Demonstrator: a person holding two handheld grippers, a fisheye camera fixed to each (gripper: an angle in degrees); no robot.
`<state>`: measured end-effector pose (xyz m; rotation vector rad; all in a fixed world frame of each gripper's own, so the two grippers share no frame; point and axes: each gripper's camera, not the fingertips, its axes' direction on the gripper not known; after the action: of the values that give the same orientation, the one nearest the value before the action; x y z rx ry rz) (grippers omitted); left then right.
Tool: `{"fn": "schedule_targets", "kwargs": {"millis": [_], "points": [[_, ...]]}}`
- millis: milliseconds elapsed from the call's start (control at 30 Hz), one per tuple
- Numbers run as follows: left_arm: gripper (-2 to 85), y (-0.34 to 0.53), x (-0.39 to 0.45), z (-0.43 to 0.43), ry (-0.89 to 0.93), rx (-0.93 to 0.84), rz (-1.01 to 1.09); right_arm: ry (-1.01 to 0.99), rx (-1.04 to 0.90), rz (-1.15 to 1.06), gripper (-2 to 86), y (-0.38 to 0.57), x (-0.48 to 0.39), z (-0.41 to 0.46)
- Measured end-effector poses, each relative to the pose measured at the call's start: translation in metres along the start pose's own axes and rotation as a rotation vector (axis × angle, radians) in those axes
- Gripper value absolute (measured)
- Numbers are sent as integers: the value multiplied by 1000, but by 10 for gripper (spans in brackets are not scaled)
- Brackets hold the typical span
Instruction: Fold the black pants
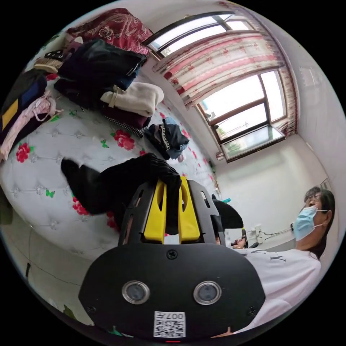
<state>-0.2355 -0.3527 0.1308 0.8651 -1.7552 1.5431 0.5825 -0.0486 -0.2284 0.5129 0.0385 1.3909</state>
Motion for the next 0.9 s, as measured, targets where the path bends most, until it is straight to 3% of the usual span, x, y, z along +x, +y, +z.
{"fn": "schedule_targets", "kwargs": {"millis": [67,133,233,367,533,633,900], "points": [[45,8,15,-22,137,53,53,48,140,15,-3,-12,4,-58],[44,15,64,-57,368,156,283,81,220,43,-3,-19,8,-92],[44,19,124,-96,498,299,494,91,278,74,-2,-32,16,-119],[45,4,151,-89,299,416,433,79,221,56,-2,-52,15,-74],[73,-91,147,54,-151,308,471,19,79,77,4,-83,-4,63],[129,-139,78,139,-203,71,198,18,-154,18,18,-72,-21,161],[127,-54,-43,141,-343,-56,118,-388,-541,-162,40,131,-89,213]]}}
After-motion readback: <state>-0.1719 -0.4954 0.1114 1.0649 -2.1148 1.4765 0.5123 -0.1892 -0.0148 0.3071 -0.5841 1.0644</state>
